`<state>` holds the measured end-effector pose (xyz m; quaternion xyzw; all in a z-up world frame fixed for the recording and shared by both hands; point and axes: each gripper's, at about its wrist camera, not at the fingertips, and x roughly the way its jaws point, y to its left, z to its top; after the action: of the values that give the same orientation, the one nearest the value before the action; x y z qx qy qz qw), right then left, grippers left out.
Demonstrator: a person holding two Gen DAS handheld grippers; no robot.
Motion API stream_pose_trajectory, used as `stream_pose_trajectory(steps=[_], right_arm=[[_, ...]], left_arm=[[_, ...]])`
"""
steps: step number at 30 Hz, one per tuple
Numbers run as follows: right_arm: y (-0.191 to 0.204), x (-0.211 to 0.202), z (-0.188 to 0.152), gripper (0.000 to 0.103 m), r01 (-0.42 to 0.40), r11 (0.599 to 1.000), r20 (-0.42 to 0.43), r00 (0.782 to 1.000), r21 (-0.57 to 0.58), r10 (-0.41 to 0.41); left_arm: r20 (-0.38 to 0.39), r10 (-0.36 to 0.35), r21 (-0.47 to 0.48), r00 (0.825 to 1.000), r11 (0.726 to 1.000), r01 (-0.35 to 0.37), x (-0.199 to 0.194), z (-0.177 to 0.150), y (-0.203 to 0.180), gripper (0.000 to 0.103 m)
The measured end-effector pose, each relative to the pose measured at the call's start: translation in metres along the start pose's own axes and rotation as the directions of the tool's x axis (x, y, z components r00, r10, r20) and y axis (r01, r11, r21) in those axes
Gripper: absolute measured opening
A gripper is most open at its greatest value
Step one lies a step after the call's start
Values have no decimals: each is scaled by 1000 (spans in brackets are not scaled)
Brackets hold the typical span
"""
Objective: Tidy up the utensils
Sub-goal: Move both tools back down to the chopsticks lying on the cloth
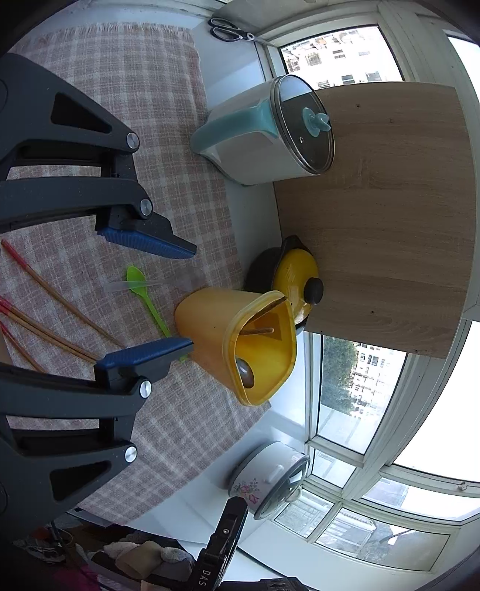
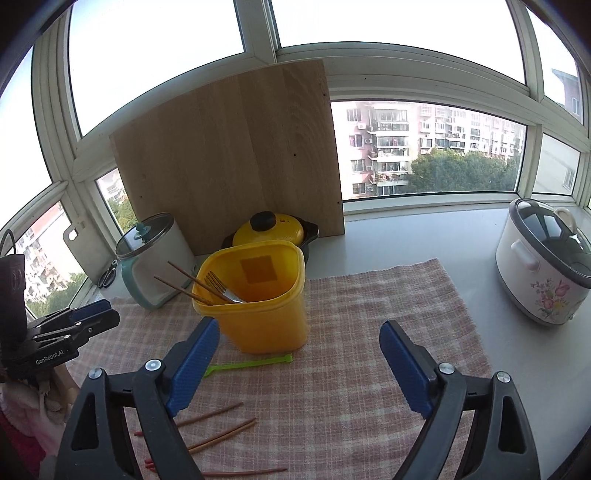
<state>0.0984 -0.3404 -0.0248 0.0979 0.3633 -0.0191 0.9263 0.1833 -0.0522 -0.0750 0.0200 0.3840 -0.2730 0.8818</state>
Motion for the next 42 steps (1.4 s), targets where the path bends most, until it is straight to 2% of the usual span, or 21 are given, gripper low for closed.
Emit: stream_pose_trajectory(steps=[7,11,14,18,19,21,22,24,26,27,29,32,35,42], right_arm=[[6,-11,-36,90,-5,997,-79,997,75,11],[16,-15,-54,90,-20,994,-122,992,107,34],[20,-19,-65,84,-38,988,-159,985,149,61],[25,-30,-76,84,-35,980,-175,982,195,70],[27,-31,-80,82,-27,979,-186,980,201,65],[32,-28,-89,77,-15,976,-216,974,216,63],[34,-23,-95,74,-3,975,-235,970,221,56],[38,-11,-108,71,24,971,-279,959,240,45],[39,4,-124,63,38,957,-329,942,287,61],[39,12,-132,59,49,948,-356,932,314,70],[38,28,-148,50,78,929,-398,914,362,78],[34,49,-167,39,117,891,-450,887,439,106],[35,61,-177,37,141,863,-474,872,486,124],[45,83,-184,34,203,843,-521,847,499,104]], left_arm=[[-89,-43,33,995,998,46,4,-29,11,45],[-154,-84,31,984,995,90,12,-43,14,45],[-178,-104,43,979,993,113,14,-51,14,45],[-215,-132,66,967,987,150,17,-62,13,44],[-229,-139,68,963,985,159,19,-65,13,44],[-263,-156,65,952,982,178,26,-72,14,36],[-281,-166,60,945,980,189,29,-75,15,32],[-311,-180,57,933,977,207,37,-81,15,32],[-337,-182,65,924,974,216,44,-85,13,32],[-349,-180,73,920,973,218,48,-88,12,32],[-380,-181,91,907,969,231,57,-92,11,24],[-413,-167,113,895,966,233,68,-97,9,23],[-437,-158,139,886,961,240,76,-102,6,23],[-478,-152,184,865,946,268,90,-109,-1,23]])
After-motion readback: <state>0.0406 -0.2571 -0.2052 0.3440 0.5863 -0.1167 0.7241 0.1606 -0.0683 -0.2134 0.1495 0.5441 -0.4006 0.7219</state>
